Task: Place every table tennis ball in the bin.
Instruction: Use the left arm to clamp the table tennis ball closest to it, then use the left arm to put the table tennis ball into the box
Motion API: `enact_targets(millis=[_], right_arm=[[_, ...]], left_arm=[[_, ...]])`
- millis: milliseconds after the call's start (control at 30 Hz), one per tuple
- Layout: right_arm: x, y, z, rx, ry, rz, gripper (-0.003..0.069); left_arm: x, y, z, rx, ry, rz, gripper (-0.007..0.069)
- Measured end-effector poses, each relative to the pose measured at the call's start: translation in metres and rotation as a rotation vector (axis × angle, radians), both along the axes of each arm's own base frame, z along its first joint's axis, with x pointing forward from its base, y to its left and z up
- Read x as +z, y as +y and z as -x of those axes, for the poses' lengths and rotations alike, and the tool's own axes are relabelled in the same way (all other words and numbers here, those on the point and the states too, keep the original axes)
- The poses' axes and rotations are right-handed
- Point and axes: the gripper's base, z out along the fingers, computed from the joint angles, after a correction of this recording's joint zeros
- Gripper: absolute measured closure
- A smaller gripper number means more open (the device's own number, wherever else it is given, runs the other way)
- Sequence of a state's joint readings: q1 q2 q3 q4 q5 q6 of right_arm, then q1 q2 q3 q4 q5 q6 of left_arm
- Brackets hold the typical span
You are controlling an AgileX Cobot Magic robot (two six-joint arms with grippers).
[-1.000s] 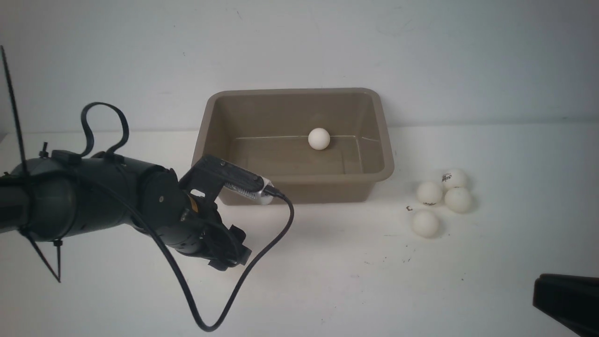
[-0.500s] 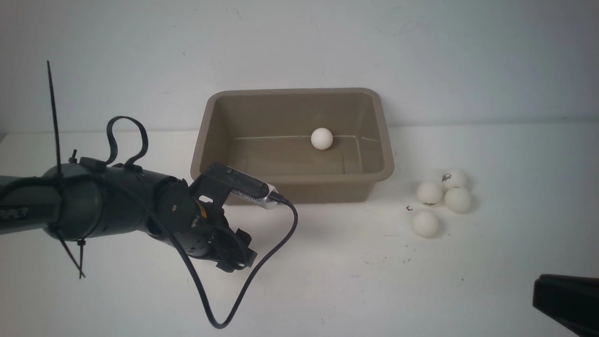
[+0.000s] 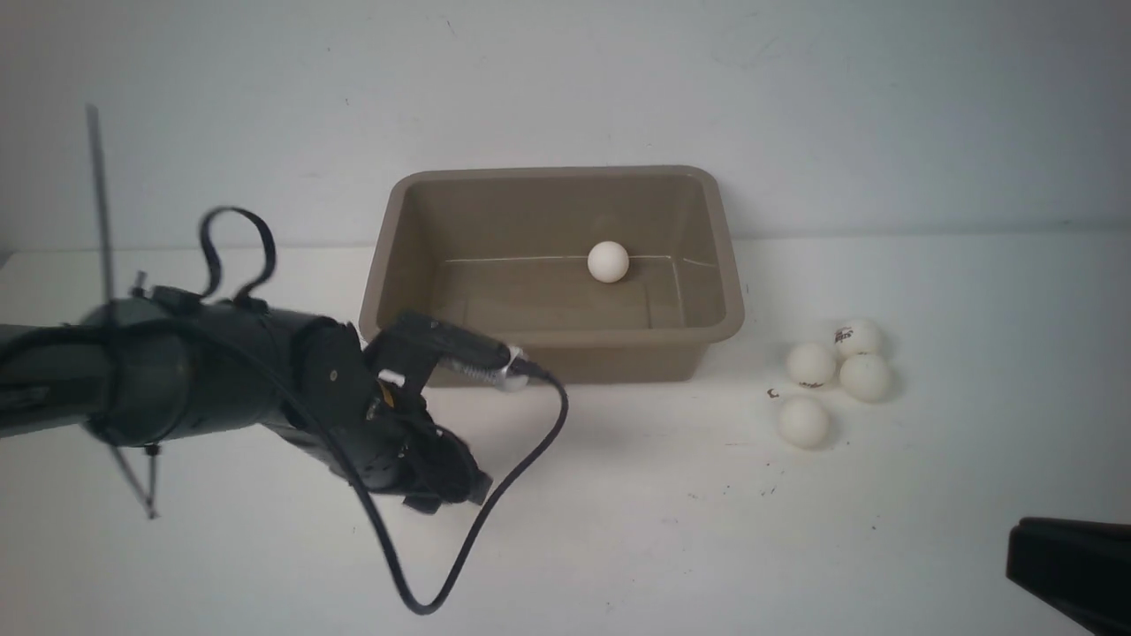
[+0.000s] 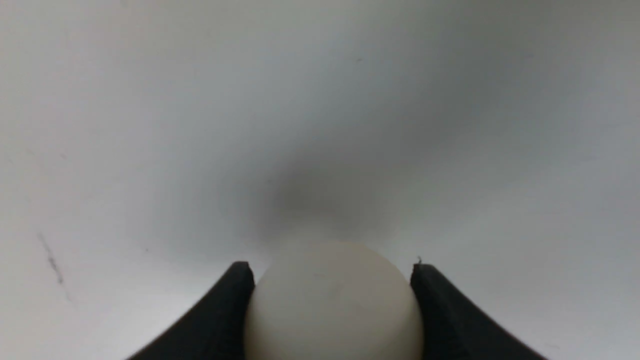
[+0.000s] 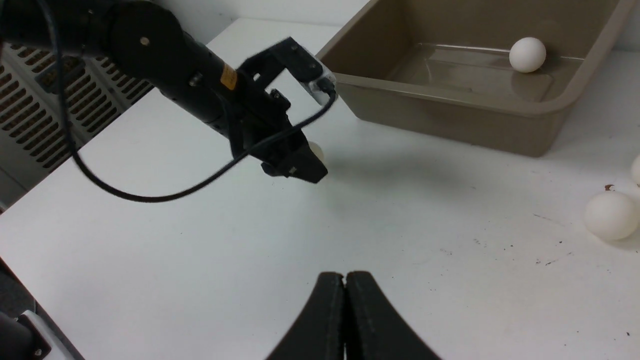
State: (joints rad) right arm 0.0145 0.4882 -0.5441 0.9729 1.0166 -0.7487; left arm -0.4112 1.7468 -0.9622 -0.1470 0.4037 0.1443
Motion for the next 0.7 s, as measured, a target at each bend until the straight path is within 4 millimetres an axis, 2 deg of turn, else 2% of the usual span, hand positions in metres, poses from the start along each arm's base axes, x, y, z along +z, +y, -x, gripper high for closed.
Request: enact_targets(millis=[33,67,100,133,200,267,367,433,467,533,700], right_arm=[[0.0,0.0,0.0,0.0,0.0,0.0,0.0667],[0.0,0.0,0.0,-0.001,-0.001,0.0,0.0667],[0.0,0.0,0.0,-0.003,-0.002,-0.001,0.0667],[0.001,-0.001,-0.001,-0.01,-0.007,-0.002,0.0667],[0.001,-0.001,-0.001,-0.016,-0.012,-0.002,0.0667],[0.001,-0.001,-0.001,-0.017,-0.012,-0.003,0.0667],[0.001,-0.001,-0.001,-0.017,-0.012,-0.003,0.0667],[0.001,-0.001,-0.001,-0.017,-0.013,-0.003,0.0667],[0.001,-0.001,-0.001,-0.016,-0.012,-0.002,0.0667],[0.001,-0.001,-0.001,-0.015,-0.012,-0.002,0.0667],[0.0,0.0,0.0,-0.011,0.013,-0.016,0.0667]], left_arm=[[0.026,-0.007,0.006,-0.042,-0.078,0.026,0.0279],[0.03,-0.008,0.007,-0.045,-0.09,0.031,0.0279],[0.057,-0.014,0.009,-0.082,-0.191,0.061,0.0279],[0.099,-0.021,0.007,-0.101,-0.342,0.12,0.0279],[0.135,-0.023,-0.007,-0.091,-0.459,0.161,0.0279],[0.154,-0.023,-0.028,-0.074,-0.507,0.167,0.0279],[0.15,-0.026,-0.06,-0.075,-0.457,0.117,0.0279],[0.133,-0.032,-0.086,-0.088,-0.386,0.064,0.0279],[0.118,-0.037,-0.099,-0.099,-0.341,0.033,0.0279],[0.106,-0.043,-0.116,-0.111,-0.299,0.001,0.0279],[0.078,-0.052,-0.14,-0.124,-0.235,-0.041,0.0279]])
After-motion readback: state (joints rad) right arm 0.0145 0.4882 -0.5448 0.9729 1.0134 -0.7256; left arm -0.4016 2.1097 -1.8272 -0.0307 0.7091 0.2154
